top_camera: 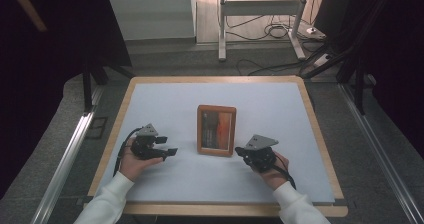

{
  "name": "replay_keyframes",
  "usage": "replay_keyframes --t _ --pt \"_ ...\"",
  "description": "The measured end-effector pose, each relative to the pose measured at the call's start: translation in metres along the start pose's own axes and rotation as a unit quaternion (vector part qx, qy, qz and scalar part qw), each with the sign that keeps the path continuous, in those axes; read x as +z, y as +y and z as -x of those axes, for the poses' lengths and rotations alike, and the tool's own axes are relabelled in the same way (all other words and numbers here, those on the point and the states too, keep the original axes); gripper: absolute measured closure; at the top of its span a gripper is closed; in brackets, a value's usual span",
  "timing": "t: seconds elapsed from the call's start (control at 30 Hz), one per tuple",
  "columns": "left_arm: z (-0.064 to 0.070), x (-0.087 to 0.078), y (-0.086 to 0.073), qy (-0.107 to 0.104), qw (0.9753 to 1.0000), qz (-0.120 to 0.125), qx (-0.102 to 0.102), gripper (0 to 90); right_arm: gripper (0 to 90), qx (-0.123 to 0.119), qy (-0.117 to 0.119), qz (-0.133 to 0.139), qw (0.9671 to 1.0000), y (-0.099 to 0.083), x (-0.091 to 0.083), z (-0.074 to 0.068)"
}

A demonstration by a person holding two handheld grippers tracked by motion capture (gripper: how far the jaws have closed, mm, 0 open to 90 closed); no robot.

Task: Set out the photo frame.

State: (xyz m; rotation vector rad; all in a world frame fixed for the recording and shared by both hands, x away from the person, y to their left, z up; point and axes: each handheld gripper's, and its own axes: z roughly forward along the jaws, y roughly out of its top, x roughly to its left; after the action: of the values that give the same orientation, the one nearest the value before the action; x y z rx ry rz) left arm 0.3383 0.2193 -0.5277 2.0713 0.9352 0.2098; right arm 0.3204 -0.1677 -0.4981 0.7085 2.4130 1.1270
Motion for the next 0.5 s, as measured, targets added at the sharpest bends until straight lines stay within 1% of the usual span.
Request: replay_keyframes --t 0.03,0.07,0.1,0.17,0.2,0.27,0.33,0.37,0.4,0.47,0.5 --pt "0.001 -0.001 0.000 0.002 1.0000 0.001 -0.001 29.6 89.9 0.006 -0.004 0.002 1.0000 -0.003 -0.004 0.003" --pt "0.001 -0.001 -0.001 0.004 1.0000 0.002 0.000 29.6 89.6 0.019 -0.011 0.004 0.9998 -0.010 -0.014 0.011" --pt "0.002 -0.002 -0.001 0.005 1.0000 0.004 0.000 29.6 89.6 0.019 -0.011 0.004 0.9998 -0.010 -0.014 0.011" --pt "0.003 -0.003 0.000 0.007 0.9999 0.008 -0.001 29.7 86.3 0.032 -0.016 0.007 0.9994 -0.017 -0.022 0.018" --pt "0.003 -0.003 0.000 0.008 0.9999 0.009 -0.002 29.7 81.3 0.041 -0.015 0.010 0.9990 -0.022 -0.027 0.022" --pt "0.004 -0.003 0.000 0.010 0.9999 0.011 0.000 29.7 67.1 0.061 -0.023 0.015 0.9977 -0.031 -0.036 0.029" --pt "0.005 -0.002 0.001 0.011 0.9999 0.011 0.002 29.7 57.0 0.083 -0.024 0.022 0.9960 -0.042 -0.048 0.037" --pt "0.006 -0.002 0.001 0.011 0.9999 0.010 0.003 29.7 48.5 0.099 -0.039 0.025 0.9940 -0.051 -0.056 0.043" --pt "0.007 -0.002 0.001 0.012 0.9999 0.010 0.003 29.7 48.5 0.099 -0.039 0.025 0.9940 -0.051 -0.056 0.043" --pt "0.008 -0.002 0.001 0.013 0.9999 0.010 0.004 29.4 43.5 0.118 -0.047 0.024 0.9916 -0.060 -0.063 0.049" --pt "0.009 -0.002 0.001 0.015 0.9998 0.012 0.004 29.4 39.1 0.132 -0.060 0.026 0.9890 -0.069 -0.070 0.054"
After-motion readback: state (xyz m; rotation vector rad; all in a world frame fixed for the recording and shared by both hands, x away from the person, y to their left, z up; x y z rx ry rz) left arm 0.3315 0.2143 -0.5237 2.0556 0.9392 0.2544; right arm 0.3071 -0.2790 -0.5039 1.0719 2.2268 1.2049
